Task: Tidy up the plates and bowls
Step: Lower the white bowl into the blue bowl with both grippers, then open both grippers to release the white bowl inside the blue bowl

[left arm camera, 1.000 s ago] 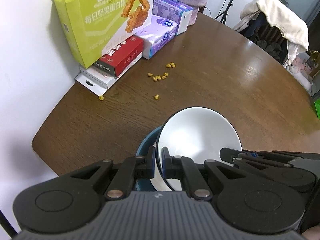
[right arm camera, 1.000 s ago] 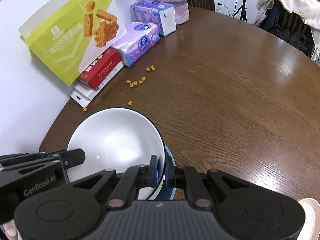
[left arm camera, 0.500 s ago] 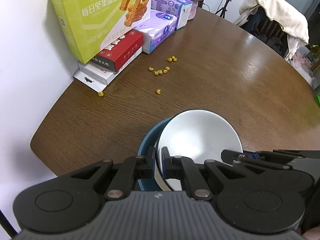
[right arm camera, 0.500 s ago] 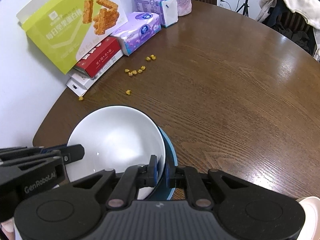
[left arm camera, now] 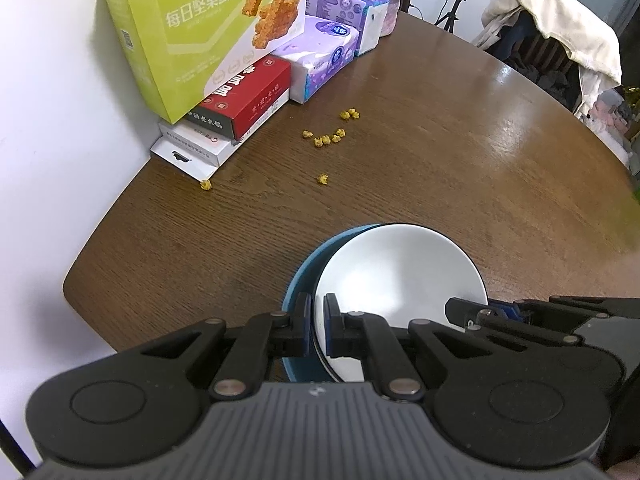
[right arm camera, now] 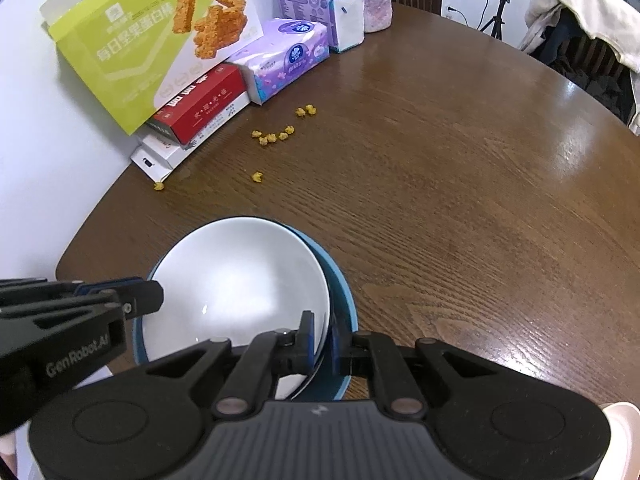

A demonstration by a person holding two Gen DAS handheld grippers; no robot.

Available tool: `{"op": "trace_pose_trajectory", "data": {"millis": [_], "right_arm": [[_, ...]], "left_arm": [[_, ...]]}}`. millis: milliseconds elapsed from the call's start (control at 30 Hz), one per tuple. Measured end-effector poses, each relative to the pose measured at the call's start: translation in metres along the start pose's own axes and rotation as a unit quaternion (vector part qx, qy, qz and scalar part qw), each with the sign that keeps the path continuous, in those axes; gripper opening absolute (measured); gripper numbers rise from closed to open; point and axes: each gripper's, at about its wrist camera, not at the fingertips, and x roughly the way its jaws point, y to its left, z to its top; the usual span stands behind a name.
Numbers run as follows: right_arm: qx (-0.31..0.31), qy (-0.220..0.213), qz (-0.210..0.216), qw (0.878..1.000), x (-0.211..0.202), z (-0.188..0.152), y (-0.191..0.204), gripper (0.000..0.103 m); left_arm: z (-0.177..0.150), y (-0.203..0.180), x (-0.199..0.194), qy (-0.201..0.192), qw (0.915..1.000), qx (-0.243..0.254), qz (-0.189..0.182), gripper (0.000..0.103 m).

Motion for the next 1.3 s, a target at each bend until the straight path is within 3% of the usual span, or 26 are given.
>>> {"op": "trace_pose_trajectory", "data": {"millis": [467, 1000, 1167, 1300], "right_arm": [[-0.037, 0.000, -0.034, 0.999, 0.003, -0.002, 0.013, 0.009], [-0.047, 0.001, -0.029, 0.998, 0.003, -0.002, 0.014, 0.015], [-0.031, -0.006, 0.001, 0.999, -0.005, 0.000, 0.007, 0.020], [-0.027, -0.029, 0.015, 0.999, -0.023, -0.002, 0.001, 0.040]], "left_arm": [[-0.004, 0.009, 0.005, 0.011, 0.9997, -0.020, -0.011, 0.007], [-0.006, 0.019, 0.004, 0.007, 0.9985, -0.042, -0.035, 0.007], [-0.006, 0.022, -0.005, -0.007, 0.9981, -0.041, -0.046, 0.009], [-0.005, 0.026, -0.015, -0.018, 0.9976, -0.042, -0.053, 0.016]]}}
